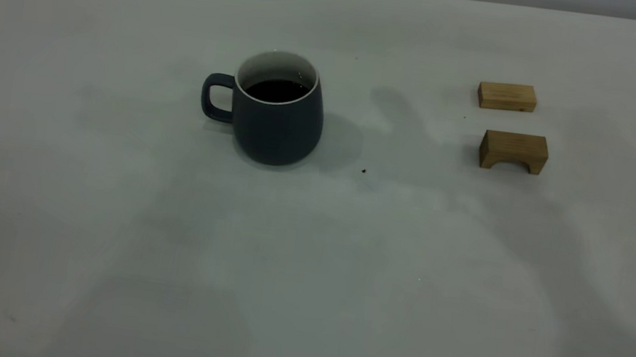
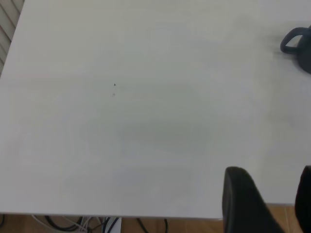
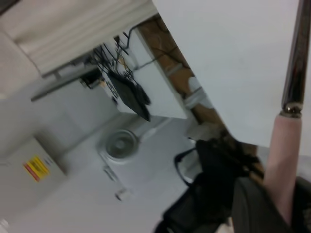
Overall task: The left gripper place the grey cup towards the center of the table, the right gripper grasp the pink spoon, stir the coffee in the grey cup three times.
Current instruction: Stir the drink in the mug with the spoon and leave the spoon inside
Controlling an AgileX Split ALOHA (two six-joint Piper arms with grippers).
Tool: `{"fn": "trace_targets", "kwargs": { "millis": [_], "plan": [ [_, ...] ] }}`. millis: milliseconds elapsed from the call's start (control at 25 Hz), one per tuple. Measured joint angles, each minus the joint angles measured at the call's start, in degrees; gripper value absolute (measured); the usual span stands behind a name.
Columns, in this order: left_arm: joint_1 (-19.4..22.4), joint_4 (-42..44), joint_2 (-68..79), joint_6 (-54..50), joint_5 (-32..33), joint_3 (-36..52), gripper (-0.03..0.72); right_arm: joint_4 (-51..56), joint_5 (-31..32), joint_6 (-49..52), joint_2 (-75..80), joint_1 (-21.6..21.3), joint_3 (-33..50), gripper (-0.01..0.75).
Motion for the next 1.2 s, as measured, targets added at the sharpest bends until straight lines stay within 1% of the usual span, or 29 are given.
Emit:
{"fn": "trace_targets", "kwargs": {
  "millis": [200, 280, 400, 640, 920, 1200],
  "plan": [
    [0.0, 0.0, 0.0, 0.0, 0.0, 0.0, 0.342, 0.9, -1.5, 12.3, 0.4, 2.9, 0.0, 0.137],
    [0.0, 0.0, 0.0, 0.0, 0.0, 0.0, 0.342, 1.1, -1.5, 16.5, 1.4, 3.3, 0.0, 0.137],
    [0.0, 0.0, 0.0, 0.0, 0.0, 0.0, 0.342, 2.4, -0.4, 20.1, 3.8, 3.5, 0.0, 0.137],
    [0.0, 0.0, 0.0, 0.0, 0.0, 0.0, 0.342, 8.8, 2.6, 21.7, 10.3, 3.5, 0.0, 0.137],
    [0.0, 0.0, 0.0, 0.0, 0.0, 0.0, 0.342, 15.4, 2.9, 21.5, 16.3, 3.3, -0.2, 0.137],
    [0.0, 0.0, 0.0, 0.0, 0.0, 0.0, 0.342, 15.9, 3.9, 22.7, 22.1, 2.2, -6.4, 0.137]
  ]
}}
